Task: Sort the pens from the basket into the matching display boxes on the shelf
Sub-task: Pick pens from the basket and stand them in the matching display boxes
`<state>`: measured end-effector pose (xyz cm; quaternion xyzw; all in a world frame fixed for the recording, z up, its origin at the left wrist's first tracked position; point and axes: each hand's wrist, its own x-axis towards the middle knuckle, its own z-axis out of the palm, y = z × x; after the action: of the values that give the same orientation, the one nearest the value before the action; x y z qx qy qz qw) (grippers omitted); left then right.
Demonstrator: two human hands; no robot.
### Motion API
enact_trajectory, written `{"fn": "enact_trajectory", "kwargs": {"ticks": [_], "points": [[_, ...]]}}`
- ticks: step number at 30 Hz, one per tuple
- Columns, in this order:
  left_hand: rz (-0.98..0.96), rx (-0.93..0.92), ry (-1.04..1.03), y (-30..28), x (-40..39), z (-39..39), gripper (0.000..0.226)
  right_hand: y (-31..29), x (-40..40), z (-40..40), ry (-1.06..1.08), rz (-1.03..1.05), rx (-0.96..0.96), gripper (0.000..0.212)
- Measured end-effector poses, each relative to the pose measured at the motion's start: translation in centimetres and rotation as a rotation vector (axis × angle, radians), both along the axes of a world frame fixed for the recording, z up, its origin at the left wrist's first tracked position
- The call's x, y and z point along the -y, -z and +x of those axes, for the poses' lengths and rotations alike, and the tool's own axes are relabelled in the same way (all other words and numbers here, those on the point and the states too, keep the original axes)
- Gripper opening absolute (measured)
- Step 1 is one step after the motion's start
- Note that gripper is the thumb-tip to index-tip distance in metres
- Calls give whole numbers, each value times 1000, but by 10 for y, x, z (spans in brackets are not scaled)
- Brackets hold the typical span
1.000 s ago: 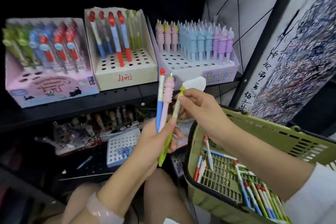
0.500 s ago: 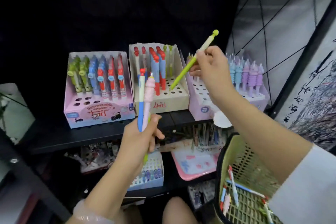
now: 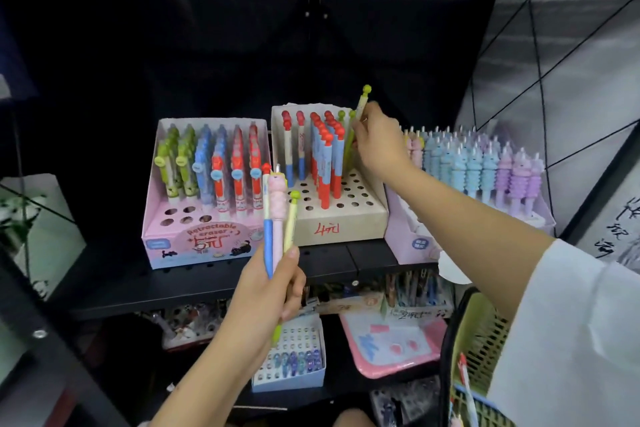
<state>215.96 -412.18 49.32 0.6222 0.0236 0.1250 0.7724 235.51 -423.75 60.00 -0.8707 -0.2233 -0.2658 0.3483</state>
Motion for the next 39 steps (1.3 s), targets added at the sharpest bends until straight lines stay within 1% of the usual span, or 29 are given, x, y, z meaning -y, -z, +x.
{"fn": "enact_trajectory", "kwargs": {"ticks": [2,5,9,12,13,14,15,18,19,20,22,25,27,28,30,33,34,35,36,37,39], "points": [[9,7,0,-1,-1,-1,9,-3,-2,0,16,-22,3,19],[13,7,-22,-2,-2,0,13,-4,-4,1,48,-72,-24,19],[-11,-1,-35,-6,-1,-1,16,0,-8,5,107,-244,-188,15],[-7,8,-35,-8,0,-1,16,-1,-10,1,118,-407,-295,20],[2,11,-38,-9,0,-2,17,0,-9,-1,114,-421,-319,22],[15,13,-43,-9,0,-2,19,2,-7,-4,105,-388,-329,23],[29,15,-49,-9,-1,-3,20,3,-4,-8,90,-301,-321,24],[38,24,-60,-10,-1,-3,18,7,6,-34,-9,103,-192,19],[39,26,-63,-11,0,-3,19,9,9,-46,-70,194,-164,15],[39,27,-66,-13,1,-1,20,12,11,-59,-147,252,-177,15],[30,36,-68,-16,4,2,20,20,13,-87,-325,305,-328,18],[54,57,-59,-20,13,10,22,28,17,-112,-580,228,-615,18],[34,64,-57,-23,20,14,23,34,18,-116,-681,222,-683,15],[22,63,-55,-24,22,15,23,36,18,-116,-679,247,-679,12],[5,56,-36,-24,24,16,24,33,20,-110,-600,326,-615,11],[-23,22,-21,-20,20,14,23,14,30,-83,-372,577,-394,13],[-2,5,-35,-17,18,13,23,5,34,-71,-287,642,-308,13],[35,-13,-54,-15,16,13,22,-3,38,-58,-211,662,-232,11],[71,-27,-72,-13,15,13,21,-8,40,-46,-148,634,-172,9],[92,-37,-85,-12,14,14,20,-11,39,-35,-96,563,-123,9],[94,-43,-95,-11,13,15,19,-8,33,-17,-30,348,-60,11]]}}
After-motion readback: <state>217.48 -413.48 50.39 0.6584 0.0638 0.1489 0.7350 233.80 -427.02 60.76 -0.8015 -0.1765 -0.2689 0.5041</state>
